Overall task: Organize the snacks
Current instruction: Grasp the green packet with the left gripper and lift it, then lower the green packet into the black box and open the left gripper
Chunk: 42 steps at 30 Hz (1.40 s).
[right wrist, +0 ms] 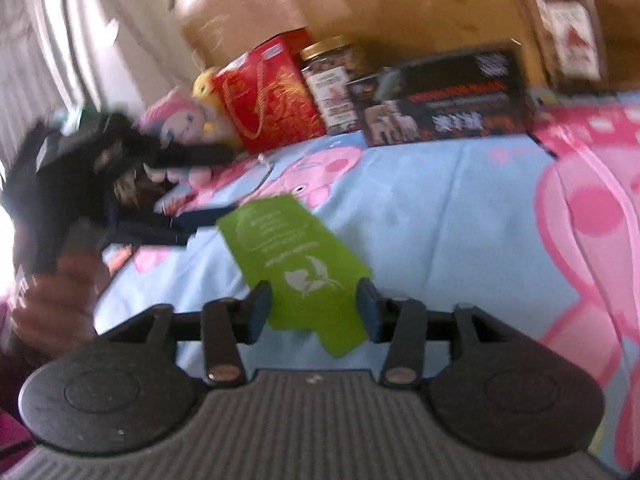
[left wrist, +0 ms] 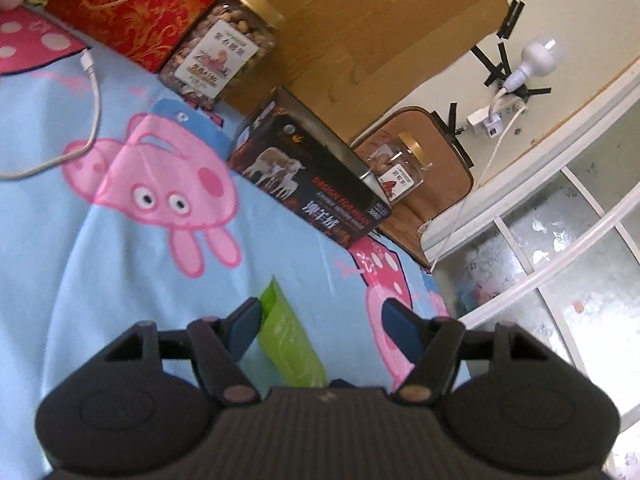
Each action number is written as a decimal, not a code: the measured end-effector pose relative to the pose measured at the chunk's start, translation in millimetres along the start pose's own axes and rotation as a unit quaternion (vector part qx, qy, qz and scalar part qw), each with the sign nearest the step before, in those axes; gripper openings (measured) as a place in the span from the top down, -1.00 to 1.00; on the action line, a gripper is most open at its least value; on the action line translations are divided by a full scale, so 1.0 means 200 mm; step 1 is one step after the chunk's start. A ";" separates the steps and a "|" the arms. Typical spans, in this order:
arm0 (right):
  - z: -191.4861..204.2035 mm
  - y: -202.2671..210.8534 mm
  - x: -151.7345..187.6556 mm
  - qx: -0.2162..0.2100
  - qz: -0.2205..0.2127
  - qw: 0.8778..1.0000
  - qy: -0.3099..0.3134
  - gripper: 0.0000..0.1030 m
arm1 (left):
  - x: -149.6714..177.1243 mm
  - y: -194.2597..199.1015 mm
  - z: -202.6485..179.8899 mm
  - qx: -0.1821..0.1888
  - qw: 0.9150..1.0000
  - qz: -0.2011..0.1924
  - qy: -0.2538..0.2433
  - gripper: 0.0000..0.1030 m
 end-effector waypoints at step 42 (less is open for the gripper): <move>-0.14 -0.30 -0.82 0.190 -0.096 0.921 0.327 0.83 | -0.80 -0.86 -0.17 -0.020 0.997 0.014 -0.079 0.31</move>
Point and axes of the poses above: each gripper's, at about its wrist camera, not at the fingertips, and y roughly against the way its jaws point, z to its left, x to its underside, the point moved 1 cm from there along -y, roughly the way its jaws point, and after that the axes turned 11 degrees about -y, right-handed, at the moved point
